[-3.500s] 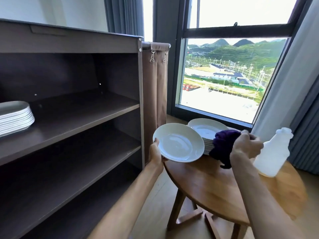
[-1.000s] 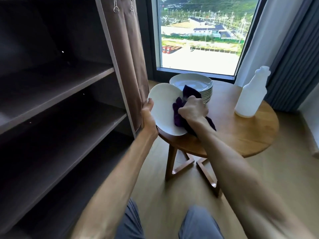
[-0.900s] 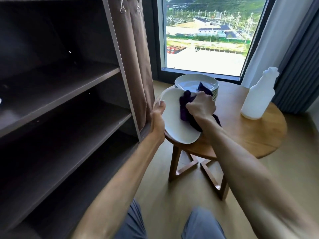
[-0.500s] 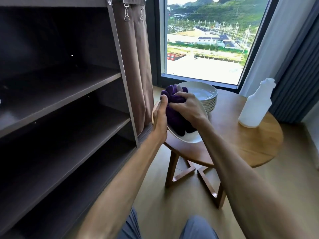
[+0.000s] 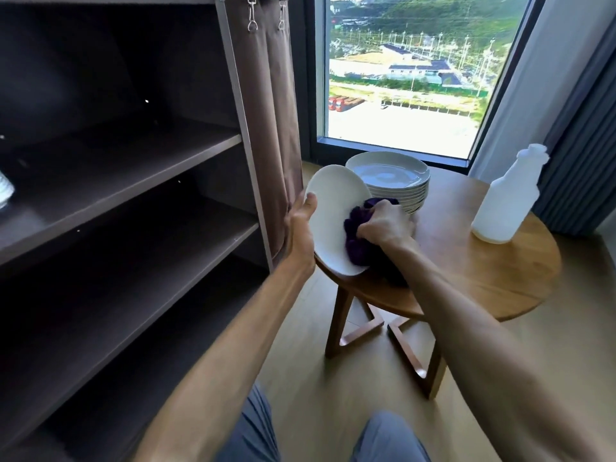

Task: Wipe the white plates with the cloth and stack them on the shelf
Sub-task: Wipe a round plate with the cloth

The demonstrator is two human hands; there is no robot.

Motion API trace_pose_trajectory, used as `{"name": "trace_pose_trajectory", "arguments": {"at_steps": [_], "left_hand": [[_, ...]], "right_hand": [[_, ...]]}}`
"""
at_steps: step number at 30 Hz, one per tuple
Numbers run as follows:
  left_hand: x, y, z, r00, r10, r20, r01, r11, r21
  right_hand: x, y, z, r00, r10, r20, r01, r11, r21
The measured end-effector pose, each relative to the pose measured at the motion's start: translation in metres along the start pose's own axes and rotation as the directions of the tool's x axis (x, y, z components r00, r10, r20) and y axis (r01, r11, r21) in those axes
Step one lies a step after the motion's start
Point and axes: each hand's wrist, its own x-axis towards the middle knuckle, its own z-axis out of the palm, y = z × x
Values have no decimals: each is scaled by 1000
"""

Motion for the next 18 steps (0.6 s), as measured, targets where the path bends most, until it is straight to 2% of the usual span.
{"name": "trace_pose_trajectory", "arguments": {"at_steps": [3, 6, 9, 12, 14, 16, 18], "left_hand": [[-10, -9, 3, 999, -30, 22, 29, 998, 53], [-13, -17, 4, 996, -79, 39, 77, 996, 46], [-7, -15, 12, 997, -58, 48, 54, 996, 75], [-3, -8, 21, 998, -58, 11, 57, 996, 72], [2, -5, 22, 999, -49, -17, 50, 998, 45], [7, -2, 21, 999, -52, -3, 52, 999, 6], [9, 1, 19, 996, -92, 6, 93, 994, -52]], "right_hand": [[9, -1, -3, 985, -16, -170, 40, 990, 135], [11, -11, -6, 964, -41, -261, 112, 958, 263], [10, -23, -9, 948, -104, -302, 219, 901, 375], [1, -30, -12, 944, -255, -209, 326, 819, 473], [-9, -32, -14, 918, -370, -145, 391, 771, 503], [-18, -35, -19, 890, -442, -110, 438, 764, 474], [-18, -37, -23, 886, -464, -6, 419, 794, 440]]}}
